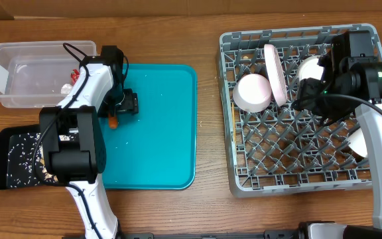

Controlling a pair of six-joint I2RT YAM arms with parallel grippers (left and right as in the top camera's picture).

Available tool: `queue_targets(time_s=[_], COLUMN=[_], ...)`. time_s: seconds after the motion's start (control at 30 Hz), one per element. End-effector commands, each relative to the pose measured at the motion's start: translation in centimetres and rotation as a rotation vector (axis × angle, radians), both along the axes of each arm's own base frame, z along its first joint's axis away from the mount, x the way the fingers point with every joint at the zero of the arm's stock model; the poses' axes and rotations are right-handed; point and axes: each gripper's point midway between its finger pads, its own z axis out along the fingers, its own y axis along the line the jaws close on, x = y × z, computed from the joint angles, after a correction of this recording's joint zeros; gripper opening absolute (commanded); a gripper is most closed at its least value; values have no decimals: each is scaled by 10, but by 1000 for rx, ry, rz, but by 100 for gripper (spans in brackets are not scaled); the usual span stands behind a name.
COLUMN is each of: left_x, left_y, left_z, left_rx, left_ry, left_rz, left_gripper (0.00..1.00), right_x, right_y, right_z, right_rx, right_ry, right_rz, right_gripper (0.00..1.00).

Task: Sort waste into correct bins and load items into the dishwasher
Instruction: 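Grasp the carrot on the teal tray with the left gripper, then carry the carrot to the black tray and release it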

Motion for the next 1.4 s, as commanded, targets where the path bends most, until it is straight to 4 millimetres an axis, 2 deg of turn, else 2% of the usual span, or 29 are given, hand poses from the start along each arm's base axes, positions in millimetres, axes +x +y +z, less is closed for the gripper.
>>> queue_targets(time_s=[0.0, 0.1, 0.23, 0.3, 0.43, 0.63, 0.77, 0.87, 0.97, 1.13, 1.2, 1.27, 1.37], left_x=[-8, -8, -8, -9, -11, -17, -19, -19, -20, -34, -38, -47, -57], left_y=[-3, -4, -4, -4, -4, -4, -4, -3, -1, 15, 20, 34, 61], left_z=[-16, -16, -16, -16, -15, -13, -6, 13, 36, 97, 113, 136, 152], left_rx=[-26, -27, -27, -27, -26, -26, -24, -20, -12, 79, 99, 136, 168], left_ry=[49, 52, 53, 53, 65, 91, 103, 82, 42, -51, -83, -129, -169], left_rz=[-8, -8, -8, -8, -9, -8, 8, 19, 26, 75, 99, 167, 282], left_gripper=[73, 52, 46, 37, 31, 16, 12, 8, 9, 9, 9, 9, 8], right_x=[2, 2, 2, 2, 2, 2, 2, 2, 2, 2, 3, 3, 3], right_y=[0, -1, 0, 0, -1, -1, -1, -1, -1, -1, -1, -3, -4], right_z=[5, 5, 5, 5, 5, 5, 5, 5, 5, 5, 5, 5, 5], right_rx=[2, 2, 2, 2, 2, 2, 2, 1, 1, 1, 1, -13, -17], right_ry=[-19, -19, -20, -20, -20, -18, -19, -20, -20, -20, -20, -21, -20], right_rz=[-2, -3, -2, -2, -2, -3, -3, -3, -2, -3, -3, -7, -8], right_gripper=[64, 63, 63, 63, 63, 63, 63, 63, 63, 64, 63, 64, 63])
